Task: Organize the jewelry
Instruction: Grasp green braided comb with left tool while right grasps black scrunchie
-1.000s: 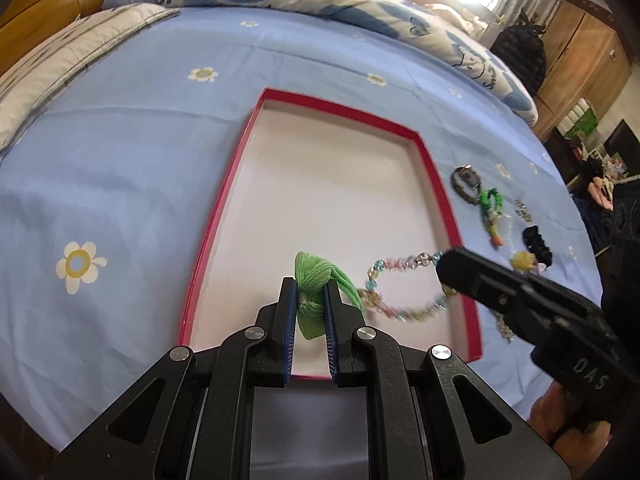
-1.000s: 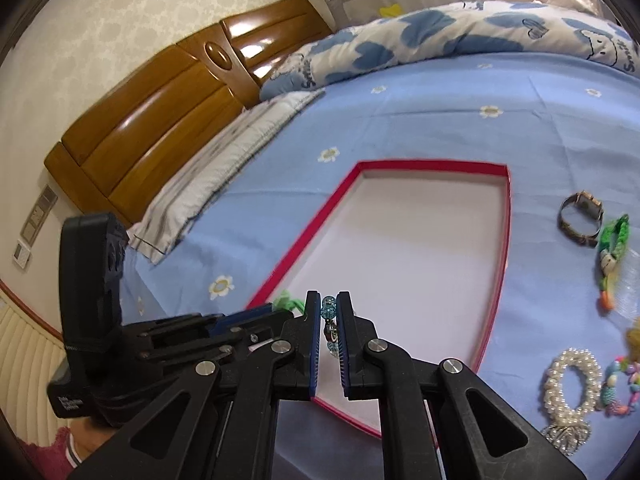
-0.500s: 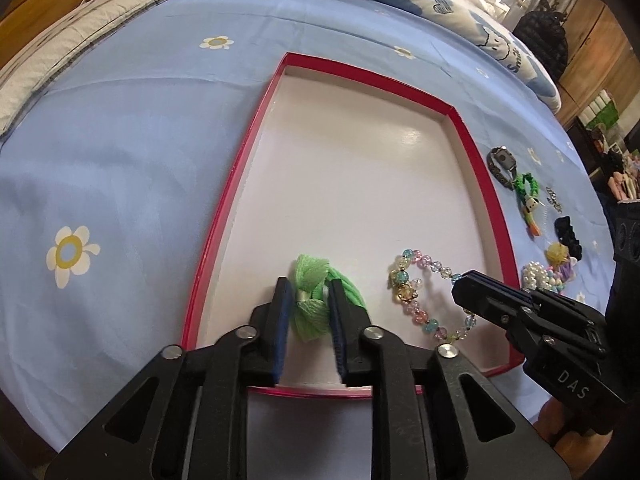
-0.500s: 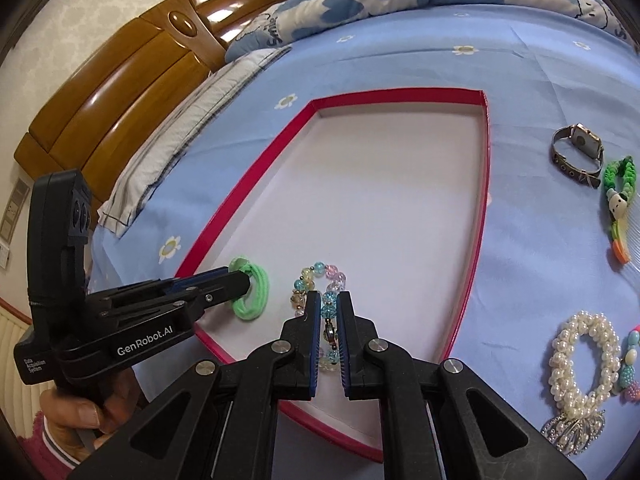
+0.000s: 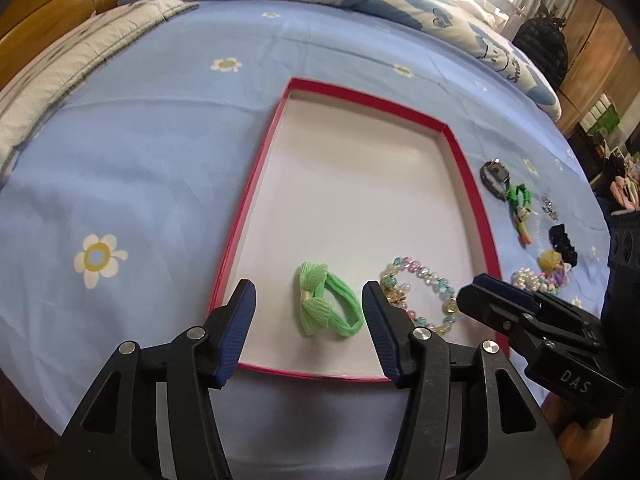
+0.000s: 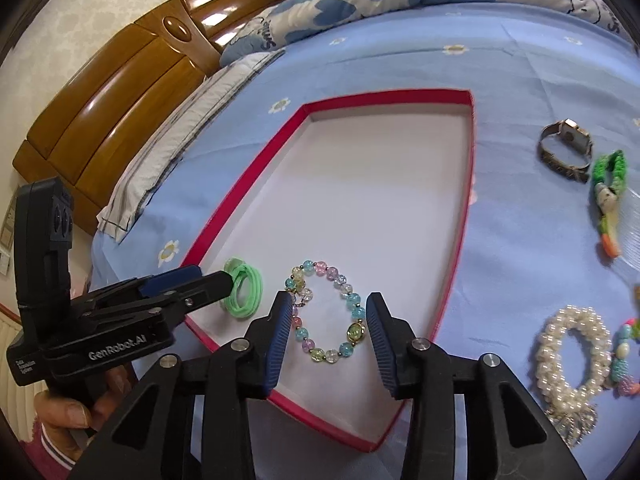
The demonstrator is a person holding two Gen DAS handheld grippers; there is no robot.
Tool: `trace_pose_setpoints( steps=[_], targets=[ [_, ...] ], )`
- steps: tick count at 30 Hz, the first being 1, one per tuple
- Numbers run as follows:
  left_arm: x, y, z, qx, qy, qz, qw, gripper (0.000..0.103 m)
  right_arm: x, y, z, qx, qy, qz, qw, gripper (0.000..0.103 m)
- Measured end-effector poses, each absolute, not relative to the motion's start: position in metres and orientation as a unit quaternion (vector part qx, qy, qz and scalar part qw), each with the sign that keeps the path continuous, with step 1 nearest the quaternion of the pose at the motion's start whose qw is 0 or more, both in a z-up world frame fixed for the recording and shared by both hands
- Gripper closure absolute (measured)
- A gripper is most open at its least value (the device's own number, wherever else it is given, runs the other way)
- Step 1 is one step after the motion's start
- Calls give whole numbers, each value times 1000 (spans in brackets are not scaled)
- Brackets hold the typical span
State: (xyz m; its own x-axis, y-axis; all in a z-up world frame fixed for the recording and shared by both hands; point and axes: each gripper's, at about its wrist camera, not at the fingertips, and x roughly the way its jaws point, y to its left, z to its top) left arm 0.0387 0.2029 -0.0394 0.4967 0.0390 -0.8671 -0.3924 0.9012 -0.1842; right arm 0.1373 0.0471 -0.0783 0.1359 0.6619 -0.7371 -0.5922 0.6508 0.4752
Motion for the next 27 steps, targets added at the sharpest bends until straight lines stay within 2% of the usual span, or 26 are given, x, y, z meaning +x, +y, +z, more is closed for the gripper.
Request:
trace_pose_setpoints(
  steps=[12, 27],
  targets=[
    [48, 171, -10, -166, 468, 97, 863, 47, 140, -34, -58, 90, 484, 367, 789, 62],
    [106, 97, -3, -119, 479, 27, 869, 47, 178, -134, -59, 151, 477, 263, 825, 62]
  ],
)
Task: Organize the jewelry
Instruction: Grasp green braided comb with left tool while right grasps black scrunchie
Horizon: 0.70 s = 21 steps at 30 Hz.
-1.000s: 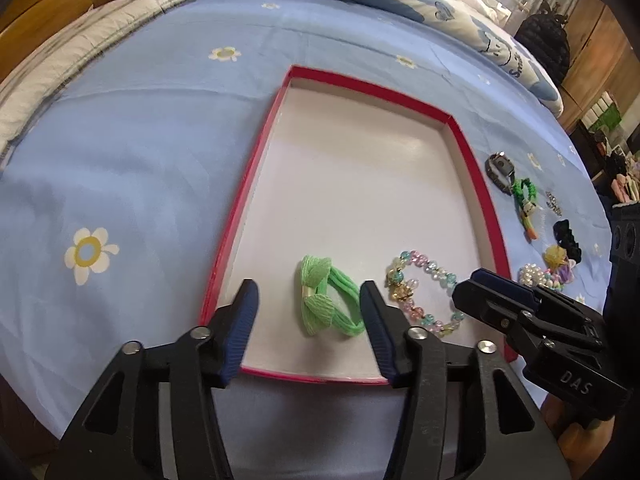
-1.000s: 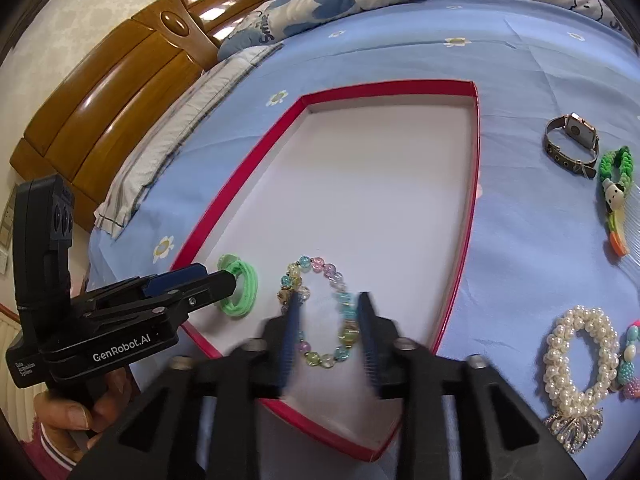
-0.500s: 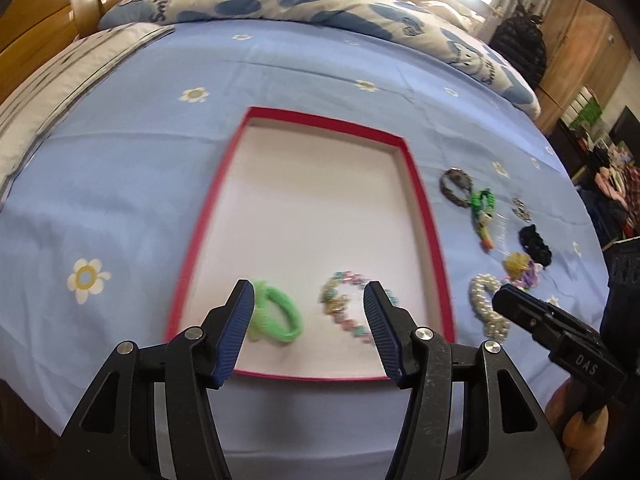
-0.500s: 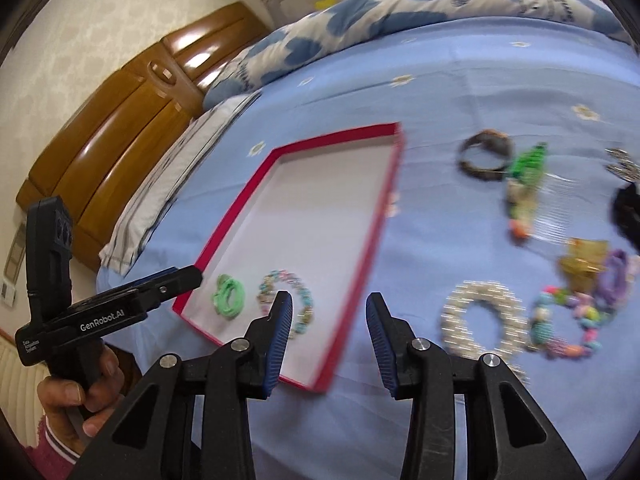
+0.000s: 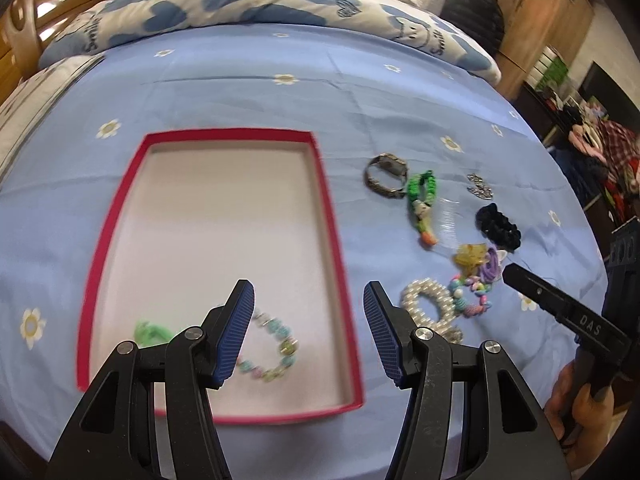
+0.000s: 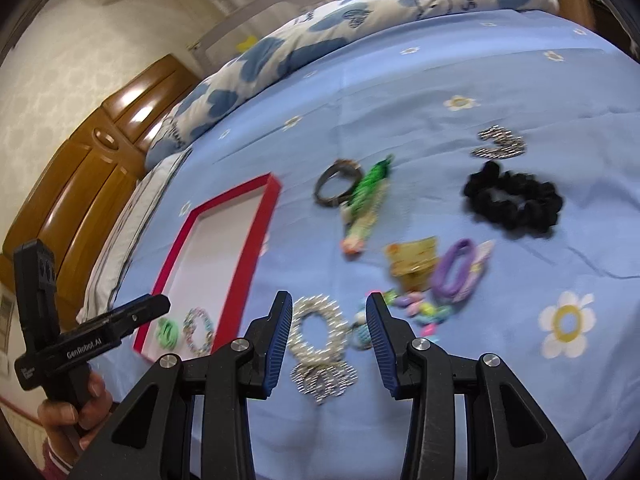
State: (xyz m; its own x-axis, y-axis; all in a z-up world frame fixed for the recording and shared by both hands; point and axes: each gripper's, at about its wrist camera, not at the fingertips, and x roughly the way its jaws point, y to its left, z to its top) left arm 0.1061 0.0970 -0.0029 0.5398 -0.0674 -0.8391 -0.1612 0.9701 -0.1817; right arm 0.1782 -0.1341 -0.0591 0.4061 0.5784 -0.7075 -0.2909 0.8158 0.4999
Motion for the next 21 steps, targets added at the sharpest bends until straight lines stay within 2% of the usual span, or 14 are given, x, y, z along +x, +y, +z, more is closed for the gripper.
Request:
trace_pose_setpoints(
  steps=[11, 21],
  targets=[
    [160, 49, -1, -94, 482, -26, 871, 47, 219, -200, -63, 161, 462, 182, 853, 62],
    [230, 4, -33, -82, 510, -72, 853, 47, 256, -231, -90, 155, 486, 142, 848, 60]
  ],
)
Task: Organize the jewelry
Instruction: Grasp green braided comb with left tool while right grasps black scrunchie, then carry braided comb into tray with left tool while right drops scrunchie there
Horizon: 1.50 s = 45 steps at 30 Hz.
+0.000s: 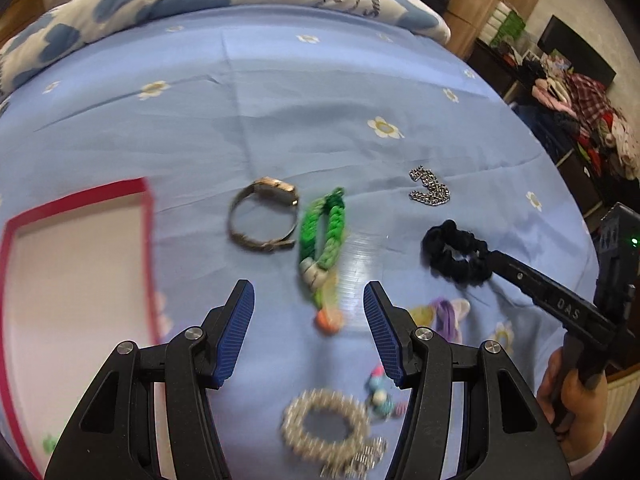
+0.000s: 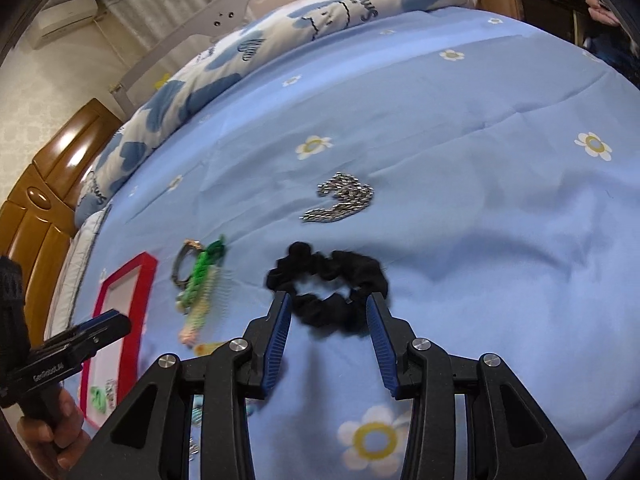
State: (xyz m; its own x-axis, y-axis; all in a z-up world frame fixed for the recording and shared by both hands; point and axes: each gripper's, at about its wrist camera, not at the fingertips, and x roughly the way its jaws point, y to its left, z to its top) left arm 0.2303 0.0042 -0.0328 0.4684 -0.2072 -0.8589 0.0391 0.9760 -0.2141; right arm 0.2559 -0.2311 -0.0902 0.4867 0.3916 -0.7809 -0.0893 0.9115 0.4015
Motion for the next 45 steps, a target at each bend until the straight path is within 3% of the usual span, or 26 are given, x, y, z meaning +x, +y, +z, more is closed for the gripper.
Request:
trace_pose_setpoints(
  steps=[7, 9, 10, 12, 13, 14, 19, 31, 45],
  targets=[
    [269, -14, -59, -62, 535, -80, 839, 51, 270, -230, -108, 152, 501, 140, 840, 58],
    [273, -15, -65, -61, 544, -83, 833, 73, 272, -230, -111, 153, 501, 141, 840, 59],
    [275, -15, -69, -62, 550, -84, 829, 78, 273, -230, -113, 151, 501, 141, 841, 59],
    [274, -14, -70, -60, 548, -83, 830, 83, 272, -230, -114, 144, 499, 139, 843, 68],
    [273, -13, -69, -64, 546, -85, 831, 84, 272, -229, -113, 142, 499, 139, 843, 81],
    [272, -10, -67, -71, 545, -88, 831, 88, 271, -229, -113, 142, 499, 138, 844, 86],
    [251, 2, -49, -104, 528, -108, 836, 91, 262, -231, -101, 156, 481, 149, 850, 93],
    [193, 35, 0, -140, 476, -98, 863, 91, 235, -205, -51, 175, 439, 205, 857, 94],
    [137, 94, 6, -164, 462, -35, 871, 91, 209, -129, -38, 163, 441, 284, 836, 94]
  ],
)
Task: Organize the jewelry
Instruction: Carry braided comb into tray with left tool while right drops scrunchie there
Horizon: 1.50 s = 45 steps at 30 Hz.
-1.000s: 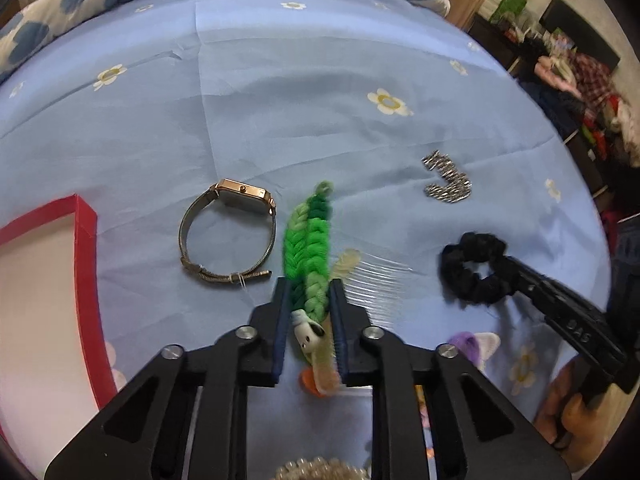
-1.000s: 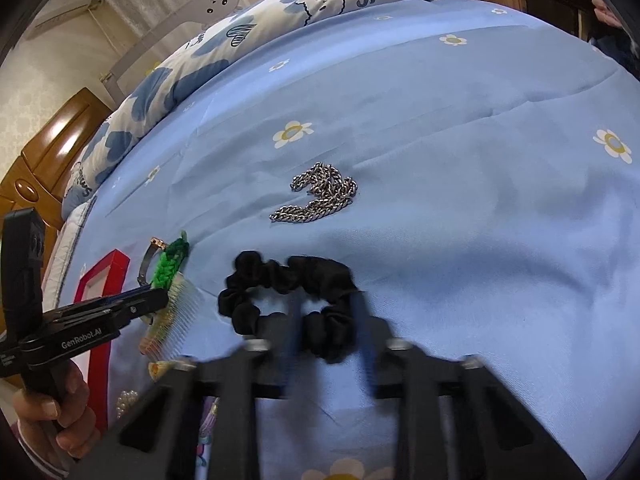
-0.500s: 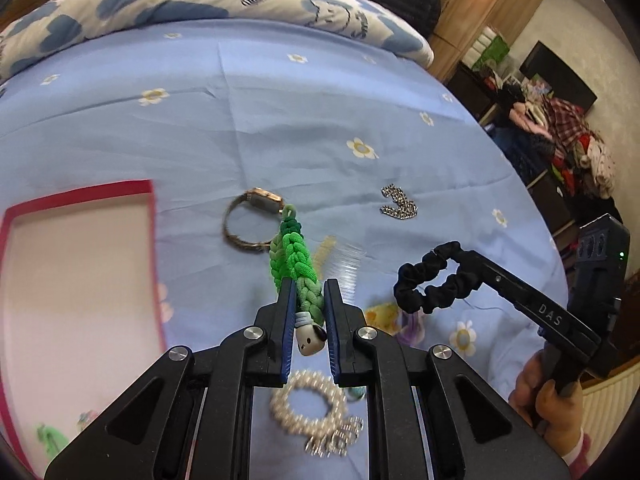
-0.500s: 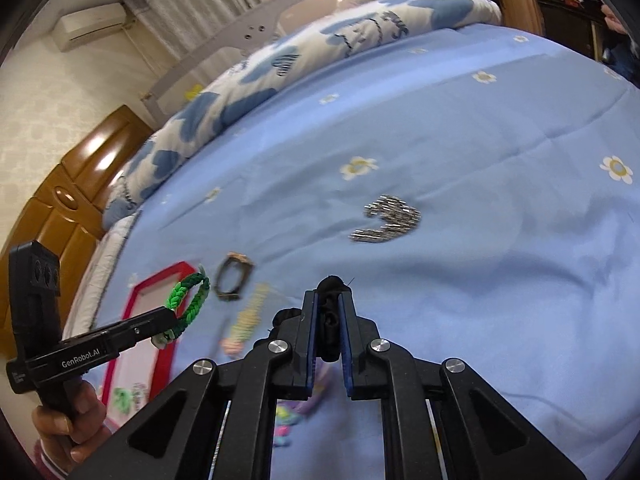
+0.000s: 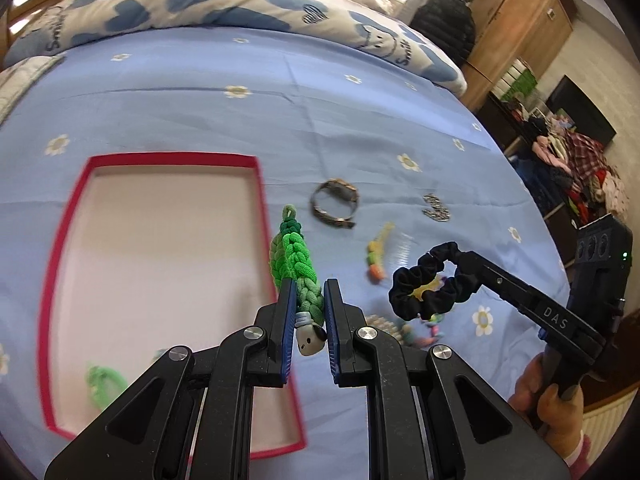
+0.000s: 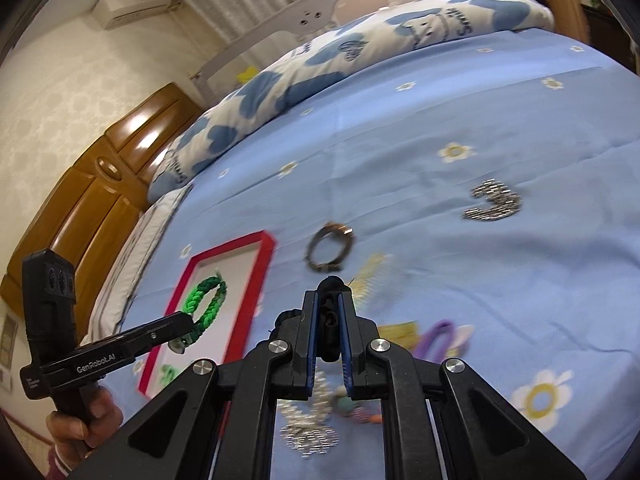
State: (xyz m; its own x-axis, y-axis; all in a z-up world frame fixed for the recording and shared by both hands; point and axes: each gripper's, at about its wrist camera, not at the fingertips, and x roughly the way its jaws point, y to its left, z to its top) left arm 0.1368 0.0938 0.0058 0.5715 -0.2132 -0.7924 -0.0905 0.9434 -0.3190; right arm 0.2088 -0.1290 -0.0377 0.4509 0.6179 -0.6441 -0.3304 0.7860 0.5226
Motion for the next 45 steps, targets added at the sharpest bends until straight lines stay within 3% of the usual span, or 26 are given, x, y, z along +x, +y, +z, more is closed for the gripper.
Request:
trace_pose_setpoints(
  steps=[18, 35, 45],
  targets=[
    [89, 173, -9, -157, 458, 53, 873, 91, 186, -11, -37, 135, 439, 369, 808, 94],
    [97, 208, -55, -150, 496, 87, 851, 90, 187, 58, -79, 96, 482, 379, 784, 93],
    [97, 207, -65, -150, 506, 88, 845, 85, 187, 63, -89, 75, 508, 376, 772, 82]
  ],
)
